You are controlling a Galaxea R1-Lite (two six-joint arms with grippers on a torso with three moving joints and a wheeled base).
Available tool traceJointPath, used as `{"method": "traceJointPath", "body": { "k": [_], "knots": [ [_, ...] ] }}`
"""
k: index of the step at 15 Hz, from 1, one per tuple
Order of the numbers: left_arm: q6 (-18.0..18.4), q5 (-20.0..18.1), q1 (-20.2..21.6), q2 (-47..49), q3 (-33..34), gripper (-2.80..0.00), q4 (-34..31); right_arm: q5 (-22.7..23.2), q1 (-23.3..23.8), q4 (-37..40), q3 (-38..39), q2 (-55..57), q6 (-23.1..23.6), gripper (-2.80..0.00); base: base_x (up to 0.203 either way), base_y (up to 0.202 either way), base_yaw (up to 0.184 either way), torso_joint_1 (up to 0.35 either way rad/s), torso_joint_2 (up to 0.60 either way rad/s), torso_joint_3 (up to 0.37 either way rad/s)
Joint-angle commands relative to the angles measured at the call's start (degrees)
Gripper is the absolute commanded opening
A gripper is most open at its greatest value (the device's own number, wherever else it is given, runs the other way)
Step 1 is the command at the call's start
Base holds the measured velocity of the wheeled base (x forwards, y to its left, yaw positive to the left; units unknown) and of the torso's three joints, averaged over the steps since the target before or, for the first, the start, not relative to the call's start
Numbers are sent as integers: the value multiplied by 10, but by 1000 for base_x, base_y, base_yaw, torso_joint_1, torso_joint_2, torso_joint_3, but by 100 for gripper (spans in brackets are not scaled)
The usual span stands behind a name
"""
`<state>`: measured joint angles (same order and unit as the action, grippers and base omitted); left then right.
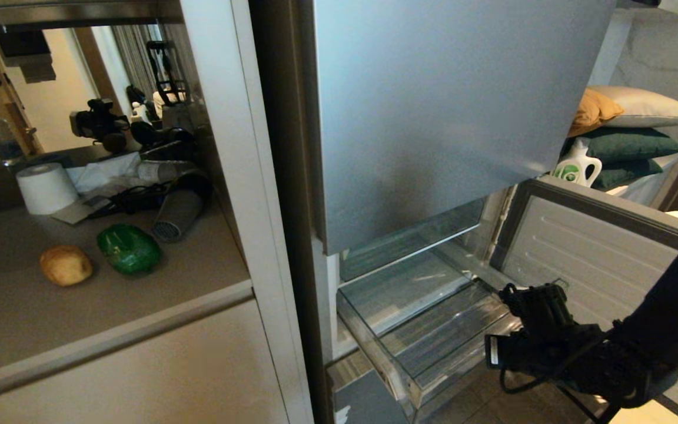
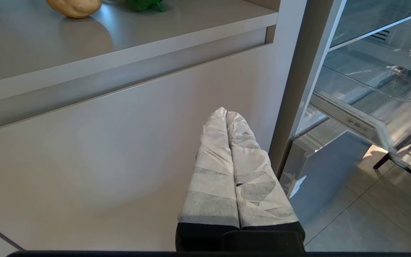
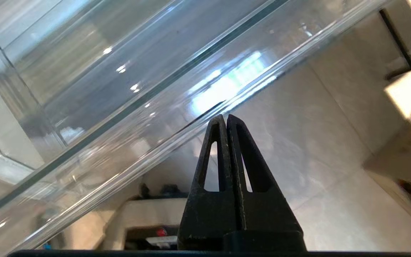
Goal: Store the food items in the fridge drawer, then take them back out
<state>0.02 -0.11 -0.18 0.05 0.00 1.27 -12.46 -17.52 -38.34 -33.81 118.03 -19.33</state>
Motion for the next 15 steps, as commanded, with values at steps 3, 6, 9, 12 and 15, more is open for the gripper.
{"method": "traceJointPath", "body": {
  "k": [3, 6, 9, 12, 15],
  "knots": [
    [0, 0, 0, 0, 6, -280, 1, 24, -1, -8, -85, 72, 1, -280, 0, 0, 0, 0, 0, 0],
    [0, -1, 0, 0, 6, -280, 1, 36, -1, -9, -162, 116, 3, -280, 0, 0, 0, 0, 0, 0],
    [0, 0, 0, 0, 6, -280, 1, 52, -1, -10, -236, 157, 28, -280, 0, 0, 0, 0, 0, 0],
    [0, 0, 0, 0, 6, -280, 1, 69, -5, -37, -291, 189, 35, -280, 0, 0, 0, 0, 0, 0],
    [0, -1, 0, 0, 6, -280, 1, 73, -10, -47, -338, 213, 39, -280, 0, 0, 0, 0, 0, 0]
  ]
}}
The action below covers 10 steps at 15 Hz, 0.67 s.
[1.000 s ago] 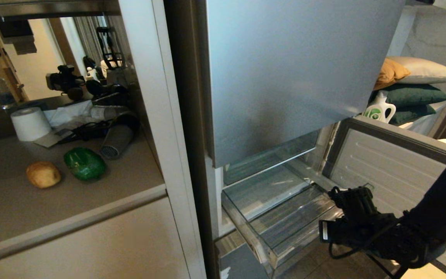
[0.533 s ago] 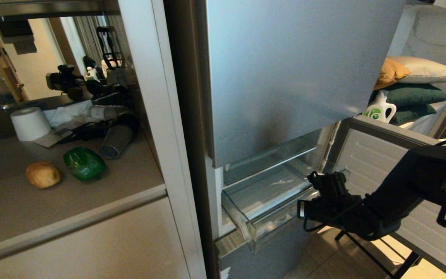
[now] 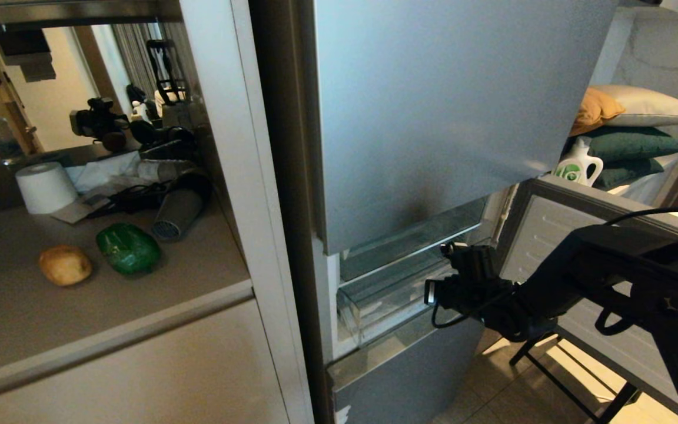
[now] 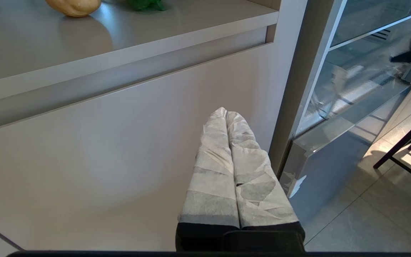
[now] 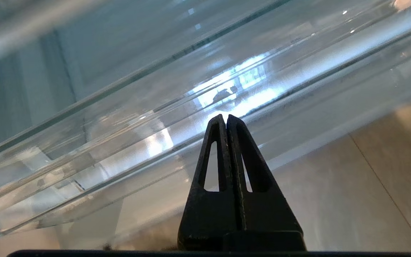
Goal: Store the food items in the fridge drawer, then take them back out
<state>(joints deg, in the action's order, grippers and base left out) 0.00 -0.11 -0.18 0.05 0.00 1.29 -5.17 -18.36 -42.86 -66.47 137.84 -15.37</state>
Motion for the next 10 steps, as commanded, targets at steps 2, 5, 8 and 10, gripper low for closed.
{"method": "traceJointPath", "body": {
  "k": [2, 5, 8, 10],
  "knots": [
    [0, -1, 0, 0, 6, -280, 0, 2, -7, -14, -35, 34, -1, -280, 0, 0, 0, 0, 0, 0],
    [0, -1, 0, 0, 6, -280, 0, 4, -20, -36, -63, 62, 8, -280, 0, 0, 0, 0, 0, 0],
    [0, 0, 0, 0, 6, -280, 0, 4, -22, -36, -89, 76, 13, -280, 0, 0, 0, 0, 0, 0],
    [0, 0, 0, 0, 6, -280, 0, 3, -22, -37, -97, 81, 12, -280, 0, 0, 0, 0, 0, 0]
  ]
}}
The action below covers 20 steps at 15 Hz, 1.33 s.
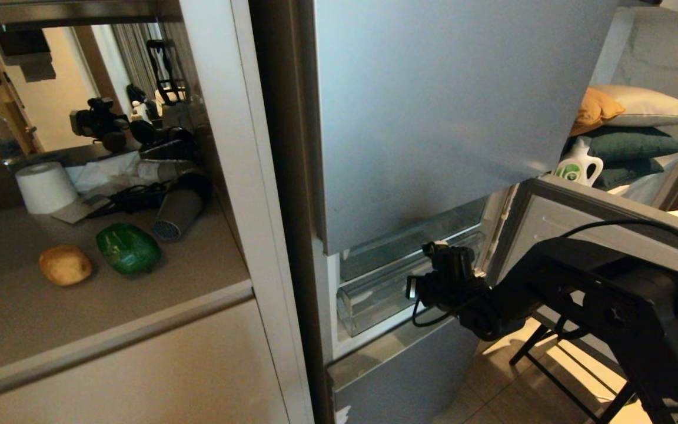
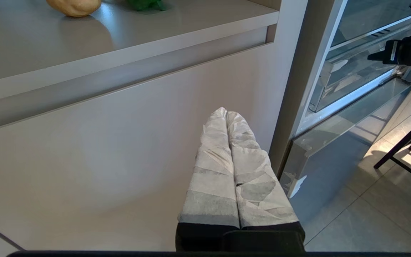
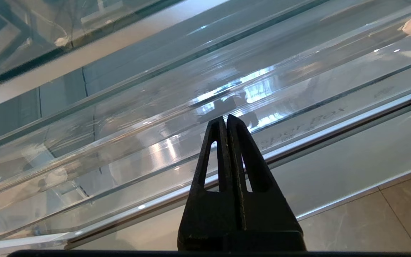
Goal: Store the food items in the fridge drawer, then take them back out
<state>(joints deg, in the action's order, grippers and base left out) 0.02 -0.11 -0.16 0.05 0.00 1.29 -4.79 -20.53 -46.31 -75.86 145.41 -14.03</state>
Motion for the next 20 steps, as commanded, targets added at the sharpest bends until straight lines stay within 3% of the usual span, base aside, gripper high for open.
{"method": "traceJointPath", "body": {
  "k": [1, 6, 8, 15, 20],
  "knots": [
    [0, 0, 0, 0, 6, -280, 0, 0, 0, -4, -4, 5, -2, -280, 0, 0, 0, 0, 0, 0],
    [0, 0, 0, 0, 6, -280, 0, 0, 1, -4, -26, 8, -3, -280, 0, 0, 0, 0, 0, 0],
    [0, 0, 0, 0, 6, -280, 0, -3, 1, -4, -1, -6, -2, -280, 0, 0, 0, 0, 0, 0],
    [0, 0, 0, 0, 6, -280, 0, -5, 17, -3, 254, -230, -8, -280, 0, 0, 0, 0, 0, 0],
    [0, 0, 0, 0, 6, -280, 0, 15, 120, 9, 429, -502, -15, -280, 0, 0, 0, 0, 0, 0]
  ]
}}
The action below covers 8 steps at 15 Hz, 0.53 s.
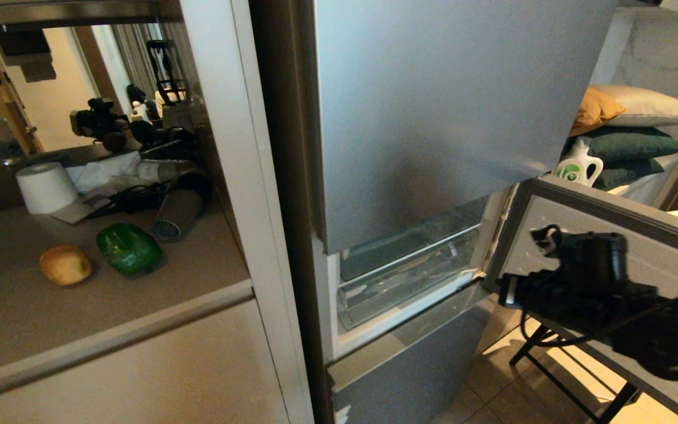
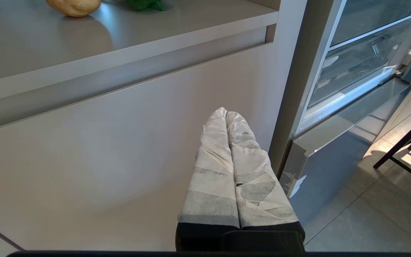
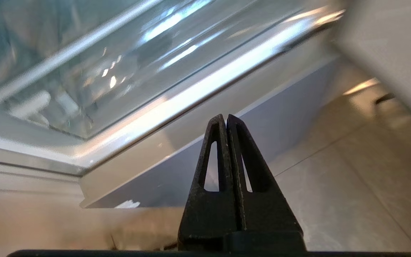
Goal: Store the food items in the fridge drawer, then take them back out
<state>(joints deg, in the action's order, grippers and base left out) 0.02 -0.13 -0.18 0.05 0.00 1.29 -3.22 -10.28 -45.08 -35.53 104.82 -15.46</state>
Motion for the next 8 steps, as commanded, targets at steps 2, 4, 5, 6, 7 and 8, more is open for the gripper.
{"method": "traceJointPath", "body": {
  "k": [2, 4, 5, 6, 7, 8],
  "knots": [
    [0, 0, 0, 0, 6, -280, 0, 21, 89, 30, 82, -220, 1, -280, 0, 0, 0, 0, 0, 0],
    [0, 0, 0, 0, 6, -280, 0, 37, 170, 76, 135, -328, 6, -280, 0, 0, 0, 0, 0, 0],
    [0, 0, 0, 0, 6, -280, 0, 43, 218, 97, 163, -372, 10, -280, 0, 0, 0, 0, 0, 0],
    [0, 0, 0, 0, 6, -280, 0, 51, 267, 113, 185, -398, 12, -280, 0, 0, 0, 0, 0, 0],
    [0, 0, 0, 0, 6, -280, 0, 66, 320, 124, 200, -414, 14, -280, 0, 0, 0, 0, 0, 0],
    [0, 0, 0, 0, 6, -280, 0, 90, 379, 130, 206, -422, 15, -280, 0, 0, 0, 0, 0, 0]
  ]
}}
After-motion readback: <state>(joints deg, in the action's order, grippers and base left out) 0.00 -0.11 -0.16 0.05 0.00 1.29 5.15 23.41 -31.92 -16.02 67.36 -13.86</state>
